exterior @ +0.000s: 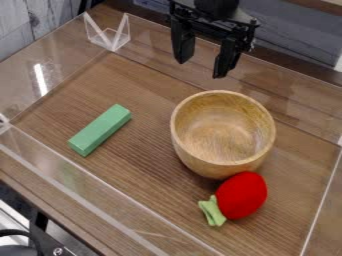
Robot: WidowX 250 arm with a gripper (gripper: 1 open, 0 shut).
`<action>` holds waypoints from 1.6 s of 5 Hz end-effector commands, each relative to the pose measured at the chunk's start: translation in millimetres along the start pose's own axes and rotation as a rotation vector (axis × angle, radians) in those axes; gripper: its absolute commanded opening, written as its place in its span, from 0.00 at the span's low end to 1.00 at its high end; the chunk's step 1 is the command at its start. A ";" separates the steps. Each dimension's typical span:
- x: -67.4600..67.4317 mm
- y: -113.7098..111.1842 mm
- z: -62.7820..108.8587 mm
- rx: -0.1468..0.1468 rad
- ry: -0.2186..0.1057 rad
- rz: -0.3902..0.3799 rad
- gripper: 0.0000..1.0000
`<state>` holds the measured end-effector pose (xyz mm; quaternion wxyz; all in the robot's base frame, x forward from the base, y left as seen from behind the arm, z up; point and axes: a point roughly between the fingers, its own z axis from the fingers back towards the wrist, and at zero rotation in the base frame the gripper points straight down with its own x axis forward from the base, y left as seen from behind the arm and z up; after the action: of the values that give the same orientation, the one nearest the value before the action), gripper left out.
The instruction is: Move the red object to the left side of the table
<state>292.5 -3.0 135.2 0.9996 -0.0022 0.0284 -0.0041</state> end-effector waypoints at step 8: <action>-71.9 -95.7 -68.6 0.007 -0.099 -0.607 1.00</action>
<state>211.7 -98.0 61.4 0.9516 -0.0062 0.0007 -0.3073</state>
